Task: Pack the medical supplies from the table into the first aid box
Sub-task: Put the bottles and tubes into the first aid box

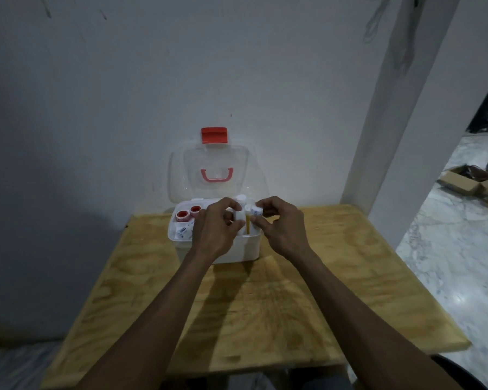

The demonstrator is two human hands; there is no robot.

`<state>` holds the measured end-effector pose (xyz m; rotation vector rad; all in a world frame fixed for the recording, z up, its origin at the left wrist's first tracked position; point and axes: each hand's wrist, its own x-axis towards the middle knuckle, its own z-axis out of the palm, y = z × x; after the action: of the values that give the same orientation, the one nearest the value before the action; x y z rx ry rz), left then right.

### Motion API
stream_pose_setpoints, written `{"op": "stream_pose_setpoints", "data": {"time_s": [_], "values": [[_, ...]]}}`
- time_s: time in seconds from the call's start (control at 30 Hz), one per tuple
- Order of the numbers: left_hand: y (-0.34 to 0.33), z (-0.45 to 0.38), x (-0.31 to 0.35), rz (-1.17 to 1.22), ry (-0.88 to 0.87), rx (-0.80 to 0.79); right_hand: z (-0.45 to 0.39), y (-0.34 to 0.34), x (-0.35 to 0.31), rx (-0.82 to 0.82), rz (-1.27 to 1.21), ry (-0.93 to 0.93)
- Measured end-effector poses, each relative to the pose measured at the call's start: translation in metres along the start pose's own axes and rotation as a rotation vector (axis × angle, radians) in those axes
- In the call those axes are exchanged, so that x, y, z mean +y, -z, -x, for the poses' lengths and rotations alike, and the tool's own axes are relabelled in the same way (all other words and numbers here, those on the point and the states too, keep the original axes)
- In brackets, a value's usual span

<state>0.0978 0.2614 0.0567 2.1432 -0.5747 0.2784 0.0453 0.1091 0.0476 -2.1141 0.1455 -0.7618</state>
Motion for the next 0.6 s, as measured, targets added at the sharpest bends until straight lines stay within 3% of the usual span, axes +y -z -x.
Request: {"op": "stream_pose_setpoints", "data": {"time_s": [0.4,0.6], "values": [[-0.002,-0.009,-0.009,-0.160,0.018,-0.159,-0.001,0.002,-0.001,-0.135,0.143,-0.085],[-0.001,-0.010,-0.011,-0.150,0.010,-0.146,0.000,0.003,-0.003,-0.142,0.187,-0.106]]}}
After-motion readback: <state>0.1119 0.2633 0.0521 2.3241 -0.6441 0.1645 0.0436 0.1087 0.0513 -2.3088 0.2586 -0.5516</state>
